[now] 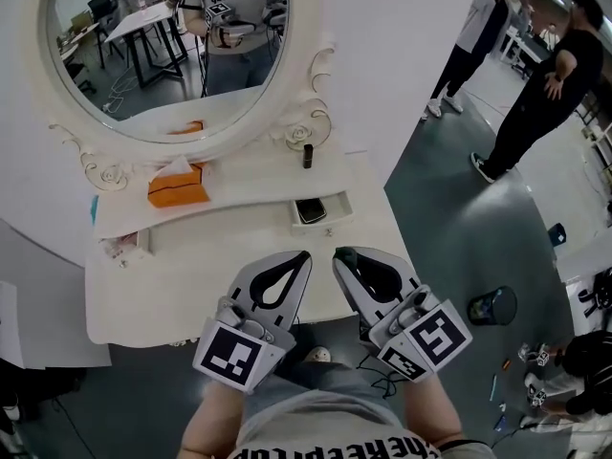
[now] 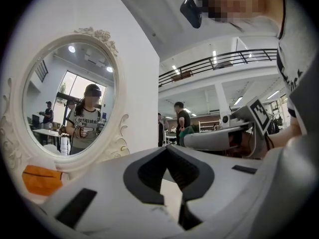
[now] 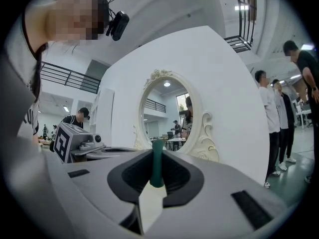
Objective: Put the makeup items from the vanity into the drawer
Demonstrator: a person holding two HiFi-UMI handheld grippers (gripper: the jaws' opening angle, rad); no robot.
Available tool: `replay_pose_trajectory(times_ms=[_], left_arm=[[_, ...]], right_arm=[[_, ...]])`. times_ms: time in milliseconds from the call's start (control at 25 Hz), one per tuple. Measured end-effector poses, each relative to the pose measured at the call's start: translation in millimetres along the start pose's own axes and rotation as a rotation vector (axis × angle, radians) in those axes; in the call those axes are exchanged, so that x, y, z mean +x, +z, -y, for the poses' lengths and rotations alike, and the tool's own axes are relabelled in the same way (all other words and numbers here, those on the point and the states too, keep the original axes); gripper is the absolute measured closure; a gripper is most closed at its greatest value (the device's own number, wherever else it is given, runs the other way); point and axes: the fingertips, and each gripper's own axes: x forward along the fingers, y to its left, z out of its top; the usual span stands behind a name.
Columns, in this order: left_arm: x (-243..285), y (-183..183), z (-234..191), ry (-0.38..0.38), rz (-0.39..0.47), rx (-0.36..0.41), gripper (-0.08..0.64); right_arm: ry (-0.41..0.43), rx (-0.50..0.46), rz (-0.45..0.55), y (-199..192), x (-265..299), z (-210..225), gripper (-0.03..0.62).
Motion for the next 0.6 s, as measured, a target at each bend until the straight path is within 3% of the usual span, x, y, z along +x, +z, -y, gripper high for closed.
replay_pose_trajectory(times_ms=[600], left_arm=[[15.6, -12.3, 20.8, 0.004, -0.046, 0.013, 0.544]], right_arm=[[0.017, 0.018, 0.009, -8.7, -14.8, 21.7, 0.529]])
